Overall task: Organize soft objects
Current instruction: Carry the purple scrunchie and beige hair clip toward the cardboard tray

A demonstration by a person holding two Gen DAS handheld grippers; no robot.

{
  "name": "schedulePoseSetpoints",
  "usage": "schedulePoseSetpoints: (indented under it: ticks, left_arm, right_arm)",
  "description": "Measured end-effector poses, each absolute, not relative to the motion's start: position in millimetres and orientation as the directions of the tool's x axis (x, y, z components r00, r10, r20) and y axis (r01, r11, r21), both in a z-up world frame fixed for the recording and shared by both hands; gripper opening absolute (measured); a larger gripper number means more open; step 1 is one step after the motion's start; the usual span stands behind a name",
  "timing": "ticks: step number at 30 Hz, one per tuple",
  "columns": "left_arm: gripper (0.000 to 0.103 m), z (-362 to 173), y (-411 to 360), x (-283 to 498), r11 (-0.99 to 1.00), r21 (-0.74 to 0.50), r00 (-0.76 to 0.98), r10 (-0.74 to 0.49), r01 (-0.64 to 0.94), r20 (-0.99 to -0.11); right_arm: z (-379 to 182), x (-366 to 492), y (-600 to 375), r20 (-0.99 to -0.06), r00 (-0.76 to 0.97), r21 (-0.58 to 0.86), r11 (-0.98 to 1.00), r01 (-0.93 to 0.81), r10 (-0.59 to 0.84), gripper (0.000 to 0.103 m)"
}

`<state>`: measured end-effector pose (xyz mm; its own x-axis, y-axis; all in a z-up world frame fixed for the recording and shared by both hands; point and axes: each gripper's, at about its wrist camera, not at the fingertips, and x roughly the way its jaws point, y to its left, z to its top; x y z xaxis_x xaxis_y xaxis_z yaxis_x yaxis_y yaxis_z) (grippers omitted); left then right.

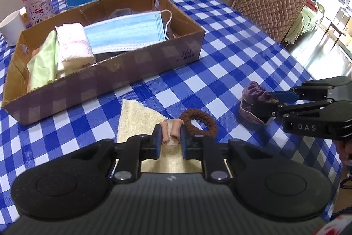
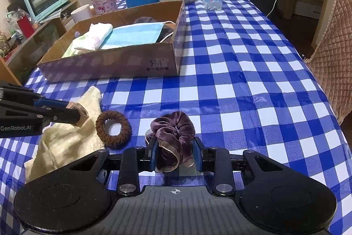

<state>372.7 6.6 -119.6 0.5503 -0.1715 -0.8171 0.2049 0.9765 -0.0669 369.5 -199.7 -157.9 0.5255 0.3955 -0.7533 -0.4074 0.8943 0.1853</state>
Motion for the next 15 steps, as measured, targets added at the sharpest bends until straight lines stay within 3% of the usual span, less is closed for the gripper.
schedulePoseSetpoints:
  ticks: [15]
  left_arm:
    - [0.016,-79,43,366,0.994,-0.017,0.645,-0.083,0.108,-0.759]
  right_arm:
    - [-123,384,-189,-0.688,0.553,0.207,0.857,-0.471,0.470,0.032]
